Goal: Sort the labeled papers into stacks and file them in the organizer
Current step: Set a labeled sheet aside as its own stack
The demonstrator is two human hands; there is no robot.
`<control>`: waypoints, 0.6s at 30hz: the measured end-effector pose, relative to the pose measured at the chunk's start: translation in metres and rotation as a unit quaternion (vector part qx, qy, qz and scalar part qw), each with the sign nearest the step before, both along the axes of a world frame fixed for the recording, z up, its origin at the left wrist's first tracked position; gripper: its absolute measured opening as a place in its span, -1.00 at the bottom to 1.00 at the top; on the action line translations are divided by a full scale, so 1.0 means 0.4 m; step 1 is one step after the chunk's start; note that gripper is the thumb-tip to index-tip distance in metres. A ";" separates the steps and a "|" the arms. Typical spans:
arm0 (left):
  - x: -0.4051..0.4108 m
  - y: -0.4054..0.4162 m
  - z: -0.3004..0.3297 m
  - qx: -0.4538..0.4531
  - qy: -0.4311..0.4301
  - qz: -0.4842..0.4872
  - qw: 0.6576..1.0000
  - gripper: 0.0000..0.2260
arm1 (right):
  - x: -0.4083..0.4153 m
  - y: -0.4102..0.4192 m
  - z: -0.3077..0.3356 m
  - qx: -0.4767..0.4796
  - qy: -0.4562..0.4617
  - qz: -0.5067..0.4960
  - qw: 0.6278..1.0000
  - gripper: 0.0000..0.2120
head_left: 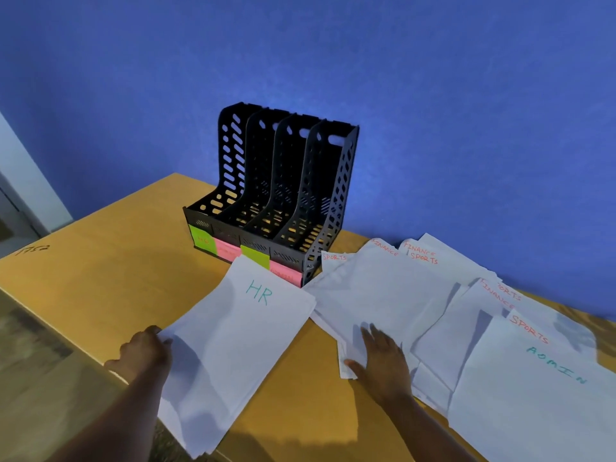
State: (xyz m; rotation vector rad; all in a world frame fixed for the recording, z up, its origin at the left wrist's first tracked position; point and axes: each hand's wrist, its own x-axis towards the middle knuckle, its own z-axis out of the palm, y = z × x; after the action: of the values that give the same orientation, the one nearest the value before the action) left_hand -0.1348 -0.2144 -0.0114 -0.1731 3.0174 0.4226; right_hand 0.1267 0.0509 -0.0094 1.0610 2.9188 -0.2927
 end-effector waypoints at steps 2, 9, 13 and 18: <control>0.010 0.013 0.000 0.005 0.003 0.012 1.000 -0.70 | 0.006 0.000 -0.018 -0.004 -0.023 0.011 1.000 -0.40; 0.099 0.136 0.001 0.099 0.130 -0.061 0.985 -0.57 | 0.018 0.026 -0.016 0.032 -0.035 0.038 0.998 -0.55; 0.175 0.230 0.014 0.145 0.225 -0.248 0.931 -0.71 | 0.020 0.071 0.040 -0.033 0.174 -0.143 0.974 -0.63; 0.244 0.334 0.018 0.288 0.067 -0.350 0.889 -0.84 | 0.064 0.139 0.132 -0.007 0.383 -0.242 0.891 -0.79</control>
State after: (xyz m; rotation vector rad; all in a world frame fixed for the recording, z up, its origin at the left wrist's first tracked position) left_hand -0.0371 -0.0809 -0.0043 0.9727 2.6408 1.2120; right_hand 0.1525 0.1067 0.0434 2.0678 3.1681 -0.9362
